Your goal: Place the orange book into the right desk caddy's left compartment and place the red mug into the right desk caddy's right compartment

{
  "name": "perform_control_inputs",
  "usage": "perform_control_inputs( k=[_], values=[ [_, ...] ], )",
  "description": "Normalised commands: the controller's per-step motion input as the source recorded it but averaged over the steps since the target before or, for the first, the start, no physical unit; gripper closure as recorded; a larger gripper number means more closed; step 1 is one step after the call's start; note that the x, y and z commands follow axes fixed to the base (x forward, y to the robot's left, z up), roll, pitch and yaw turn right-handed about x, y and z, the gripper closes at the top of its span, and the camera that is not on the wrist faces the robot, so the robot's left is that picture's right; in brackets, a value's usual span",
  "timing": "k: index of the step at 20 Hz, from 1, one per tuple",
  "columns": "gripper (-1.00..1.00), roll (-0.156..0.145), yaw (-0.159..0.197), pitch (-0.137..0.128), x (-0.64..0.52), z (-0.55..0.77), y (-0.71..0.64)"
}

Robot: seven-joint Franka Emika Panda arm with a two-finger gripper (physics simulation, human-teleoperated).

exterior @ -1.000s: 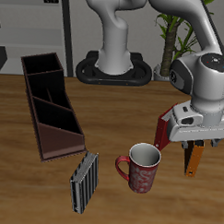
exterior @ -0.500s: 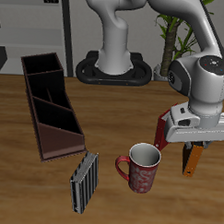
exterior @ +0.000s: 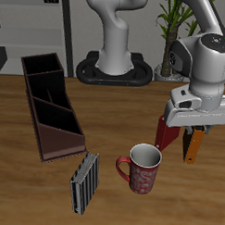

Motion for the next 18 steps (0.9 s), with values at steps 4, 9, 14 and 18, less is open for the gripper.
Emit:
perform_control_inputs(
  k=[4, 9, 14, 18],
  values=[
    [1.00, 0.050, -0.029, -0.054, -0.41, 1.03, -0.41],
    [1.00, 0.072, 0.080, -0.041, -0.35, 0.58, -0.28],
    [1.00, -0.004, 0.006, -0.047, -0.31, 0.66, -0.59],
    [1.00, -0.017, 0.032, -0.022, -0.31, 0.44, -0.60]
  ],
)
